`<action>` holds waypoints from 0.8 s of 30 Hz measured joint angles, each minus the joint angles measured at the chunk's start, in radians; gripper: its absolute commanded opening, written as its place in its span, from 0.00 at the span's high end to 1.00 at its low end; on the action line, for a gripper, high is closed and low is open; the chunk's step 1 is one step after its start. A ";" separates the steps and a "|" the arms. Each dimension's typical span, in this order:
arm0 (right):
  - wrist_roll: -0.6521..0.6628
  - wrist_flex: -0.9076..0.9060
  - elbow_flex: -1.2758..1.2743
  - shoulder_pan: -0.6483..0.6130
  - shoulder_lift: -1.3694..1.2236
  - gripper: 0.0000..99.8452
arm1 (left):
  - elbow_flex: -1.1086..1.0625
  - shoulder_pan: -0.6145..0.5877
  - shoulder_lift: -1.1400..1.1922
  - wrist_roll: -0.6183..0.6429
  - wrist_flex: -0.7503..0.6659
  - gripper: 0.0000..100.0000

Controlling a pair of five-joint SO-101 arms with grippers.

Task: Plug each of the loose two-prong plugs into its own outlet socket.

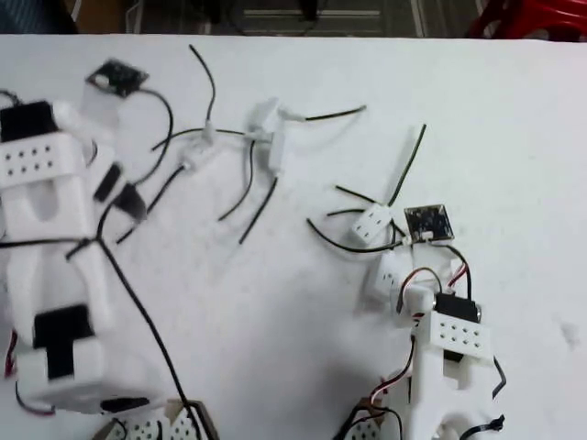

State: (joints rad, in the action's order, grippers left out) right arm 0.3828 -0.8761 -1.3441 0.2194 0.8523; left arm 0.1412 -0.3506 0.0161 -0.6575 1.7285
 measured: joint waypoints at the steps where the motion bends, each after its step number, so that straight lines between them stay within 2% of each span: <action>1: 0.000 -0.014 0.009 0.000 0.000 0.87 | -0.064 -0.003 -0.038 0.000 -0.003 0.73; 7: -0.002 -0.232 0.262 0.000 0.000 0.87 | -0.428 -0.008 -0.170 0.000 -0.126 0.73; 11: -0.087 -0.430 0.554 -0.003 0.000 0.79 | -0.657 -0.008 -0.196 0.000 -0.276 0.73; 14: -0.153 -0.523 0.723 -0.086 0.000 0.75 | -0.786 -0.008 -0.204 0.000 -0.384 0.73; 20: -0.330 -0.509 0.787 -0.318 -0.055 0.75 | -0.977 0.008 -0.204 0.008 -0.577 0.73; 24: -0.462 -0.456 0.789 -0.376 -0.190 0.75 | -1.054 0.041 -0.204 0.091 -0.683 0.73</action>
State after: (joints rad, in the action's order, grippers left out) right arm -0.0790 -1.3318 -0.5554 -0.1565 0.6621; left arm -0.9129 -0.3092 -0.1880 -0.5669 1.0457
